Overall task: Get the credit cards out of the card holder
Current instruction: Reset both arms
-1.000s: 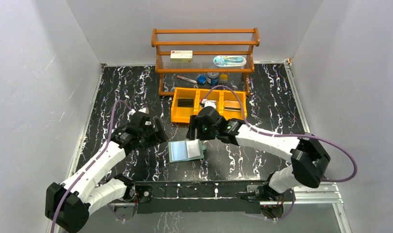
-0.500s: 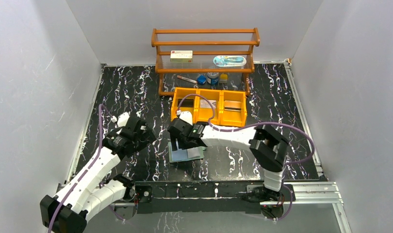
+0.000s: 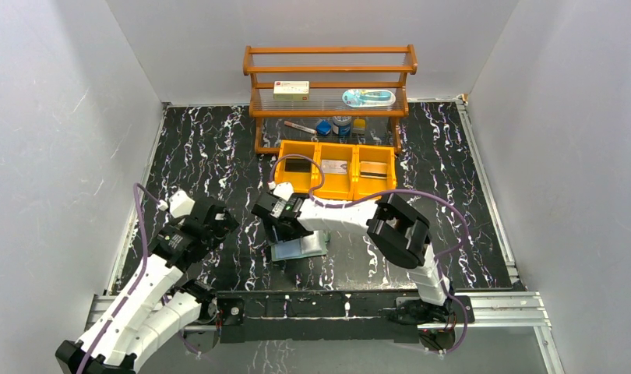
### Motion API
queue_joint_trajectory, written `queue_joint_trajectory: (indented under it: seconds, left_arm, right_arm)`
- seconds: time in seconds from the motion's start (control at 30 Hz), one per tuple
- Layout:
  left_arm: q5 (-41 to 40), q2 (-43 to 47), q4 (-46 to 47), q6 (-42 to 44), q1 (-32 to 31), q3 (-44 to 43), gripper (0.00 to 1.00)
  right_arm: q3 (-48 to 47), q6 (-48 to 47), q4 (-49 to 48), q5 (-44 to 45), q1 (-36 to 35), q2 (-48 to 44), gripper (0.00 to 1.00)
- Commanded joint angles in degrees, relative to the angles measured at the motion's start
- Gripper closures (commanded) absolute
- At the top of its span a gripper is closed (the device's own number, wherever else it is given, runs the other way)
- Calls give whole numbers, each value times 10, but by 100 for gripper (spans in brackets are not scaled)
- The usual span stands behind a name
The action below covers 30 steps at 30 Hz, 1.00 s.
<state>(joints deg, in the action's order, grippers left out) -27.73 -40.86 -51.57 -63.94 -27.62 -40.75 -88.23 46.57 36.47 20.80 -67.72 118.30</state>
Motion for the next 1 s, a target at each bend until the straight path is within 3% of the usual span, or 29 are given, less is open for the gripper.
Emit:
queue_joint_trajectory:
  seconds: [0.0,0.17,0.3,0.43,0.6,0.67,0.73,0.97]
  left_arm:
    - [-33,7,-11,-4,-1,5,6]
    - [-16,2,3,5,-1,14,6]
    - [-2,-3,13,12,-1,16,6]
    - [7,-9,21,22,-1,14,6]
    - [12,-12,29,32,-1,11,6]
    - [14,-14,32,35,0,12,6]
    - [19,-16,37,40,0,13,6]
    - [37,-25,51,52,-1,14,6]
  right_arm:
    - [-19,17,69,42,-10,31,18]
    - [-17,19,79,58,-12,31,35]
    - [14,6,15,20,-9,1,45]
    - [44,-1,-46,-41,2,-22,49]
    - [33,-16,-52,-70,12,-27,54]
    - [30,-25,-57,-78,13,-31,47]
    - [13,-25,-39,-84,15,-27,28]
    - [-13,-30,7,-42,15,-62,18]
